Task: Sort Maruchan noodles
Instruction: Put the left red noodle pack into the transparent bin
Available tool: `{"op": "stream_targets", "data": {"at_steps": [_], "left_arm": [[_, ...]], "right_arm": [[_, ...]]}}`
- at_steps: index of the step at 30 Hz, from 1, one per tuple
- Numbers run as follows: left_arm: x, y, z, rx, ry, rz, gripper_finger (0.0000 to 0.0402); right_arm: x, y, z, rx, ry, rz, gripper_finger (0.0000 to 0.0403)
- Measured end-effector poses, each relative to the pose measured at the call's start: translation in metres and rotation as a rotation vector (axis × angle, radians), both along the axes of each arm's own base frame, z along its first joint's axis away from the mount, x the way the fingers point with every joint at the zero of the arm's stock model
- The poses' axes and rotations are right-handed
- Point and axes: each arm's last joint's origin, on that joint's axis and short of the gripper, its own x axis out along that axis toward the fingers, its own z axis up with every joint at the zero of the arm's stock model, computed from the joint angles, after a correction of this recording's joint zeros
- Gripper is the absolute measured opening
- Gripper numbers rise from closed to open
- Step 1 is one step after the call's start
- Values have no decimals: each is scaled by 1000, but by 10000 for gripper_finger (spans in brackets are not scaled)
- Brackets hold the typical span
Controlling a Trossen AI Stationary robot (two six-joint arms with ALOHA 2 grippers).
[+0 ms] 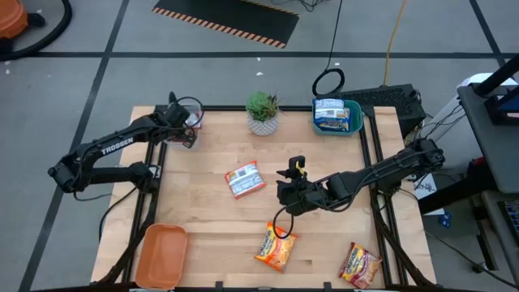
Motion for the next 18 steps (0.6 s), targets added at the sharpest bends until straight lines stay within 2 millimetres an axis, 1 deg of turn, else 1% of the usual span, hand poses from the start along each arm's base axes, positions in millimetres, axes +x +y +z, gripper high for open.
{"op": "stream_targets", "data": {"at_steps": [3,6,9,14,18], "left_arm": [[-2,-3,-2,-31,0,44,15],[-5,-6,-3,-63,3,93,28],[-5,-6,-4,-83,-25,115,57],[-5,-8,-3,-132,-55,124,118],[-5,-9,7,-142,-51,135,152]], "right_arm": [[0,0,0,-7,5,6,146],[0,0,0,-13,9,10,146],[0,0,0,-16,11,13,146],[0,0,0,-17,11,13,146],[0,0,0,-16,11,13,146]]}}
